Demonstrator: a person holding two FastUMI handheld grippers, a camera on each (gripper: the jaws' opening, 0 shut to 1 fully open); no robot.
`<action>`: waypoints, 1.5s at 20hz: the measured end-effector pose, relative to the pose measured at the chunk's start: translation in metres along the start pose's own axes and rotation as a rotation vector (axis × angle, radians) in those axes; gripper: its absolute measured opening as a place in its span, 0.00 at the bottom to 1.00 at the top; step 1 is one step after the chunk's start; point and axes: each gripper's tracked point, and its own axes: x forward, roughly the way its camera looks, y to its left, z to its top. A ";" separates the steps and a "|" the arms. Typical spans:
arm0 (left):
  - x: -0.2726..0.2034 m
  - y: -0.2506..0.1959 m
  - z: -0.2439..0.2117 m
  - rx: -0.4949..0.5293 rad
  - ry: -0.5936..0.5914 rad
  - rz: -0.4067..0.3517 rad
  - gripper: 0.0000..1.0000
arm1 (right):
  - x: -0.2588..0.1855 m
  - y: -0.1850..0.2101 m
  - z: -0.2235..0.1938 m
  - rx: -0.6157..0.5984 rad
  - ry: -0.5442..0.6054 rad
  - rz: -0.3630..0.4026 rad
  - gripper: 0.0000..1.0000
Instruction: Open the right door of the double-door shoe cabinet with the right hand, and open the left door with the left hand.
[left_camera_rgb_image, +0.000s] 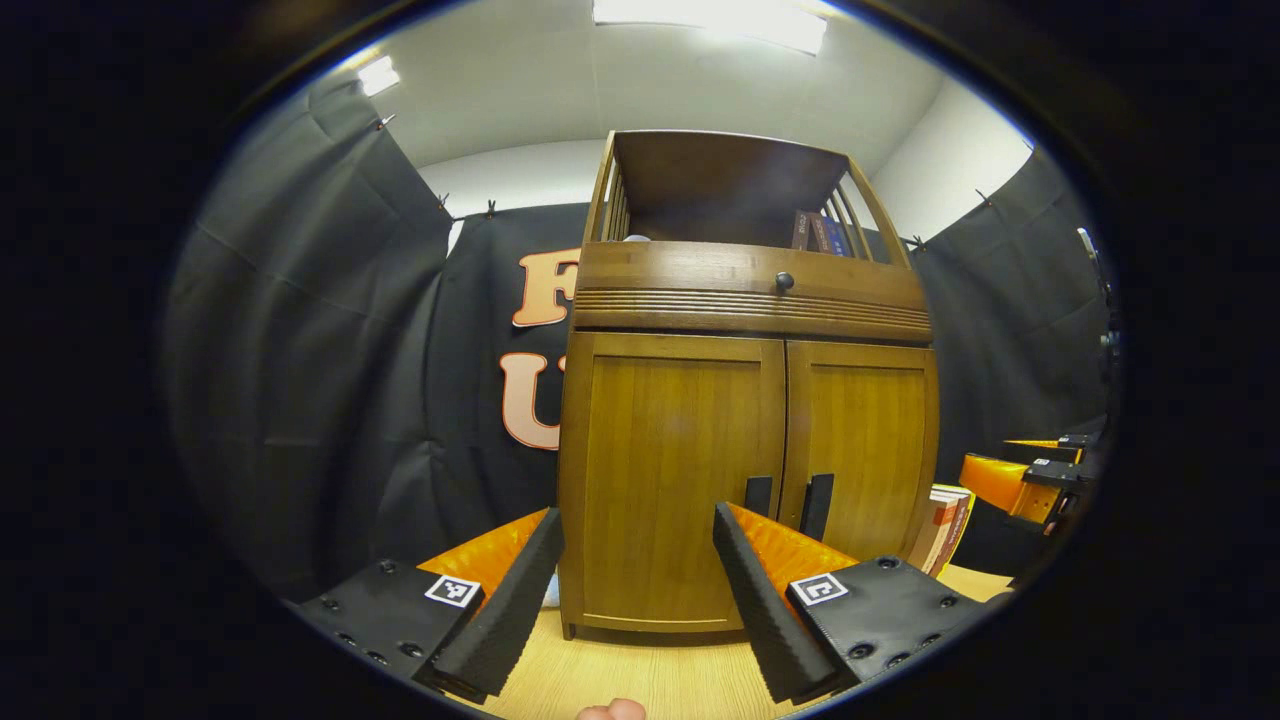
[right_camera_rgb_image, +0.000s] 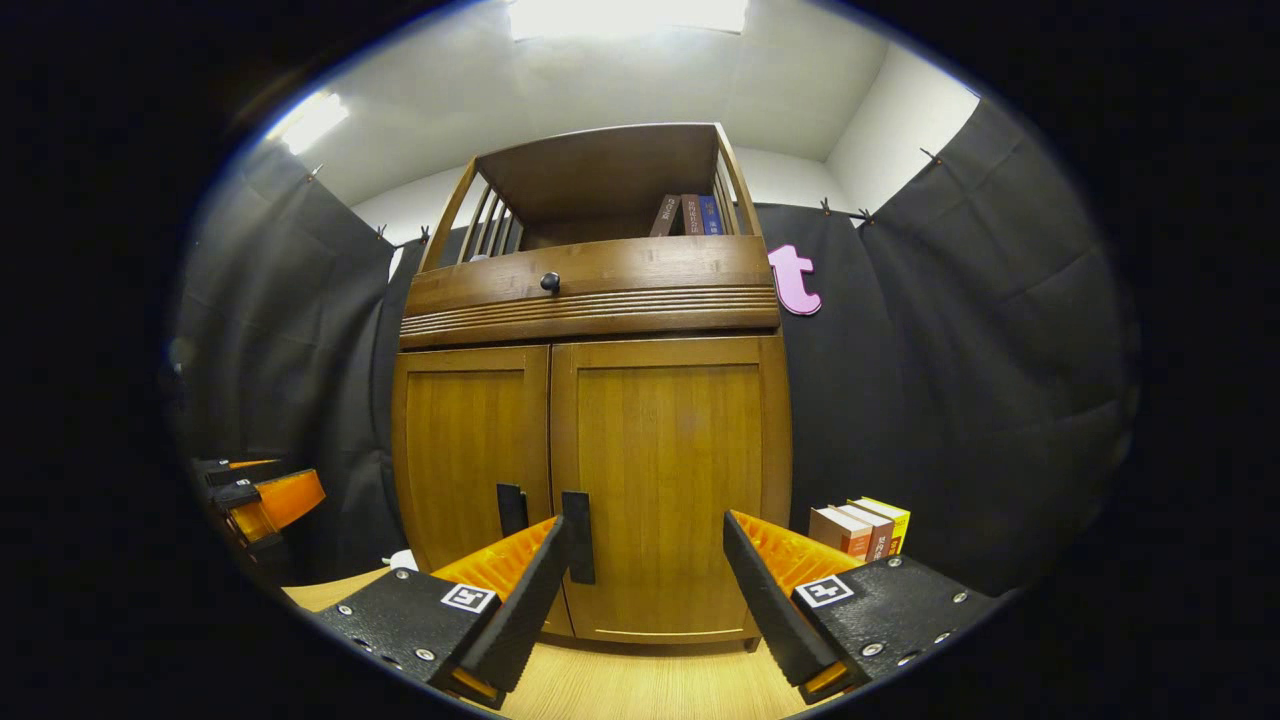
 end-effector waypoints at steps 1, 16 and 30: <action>-0.001 0.000 0.000 0.000 0.000 -0.001 0.94 | 0.006 0.002 -0.001 0.003 0.002 0.006 0.93; -0.004 0.004 0.003 -0.027 -0.009 0.013 0.97 | 0.132 0.065 -0.038 -0.045 0.040 0.108 0.93; 0.001 0.024 0.002 -0.017 -0.015 0.037 0.97 | 0.195 0.076 -0.108 -0.046 0.186 0.037 0.77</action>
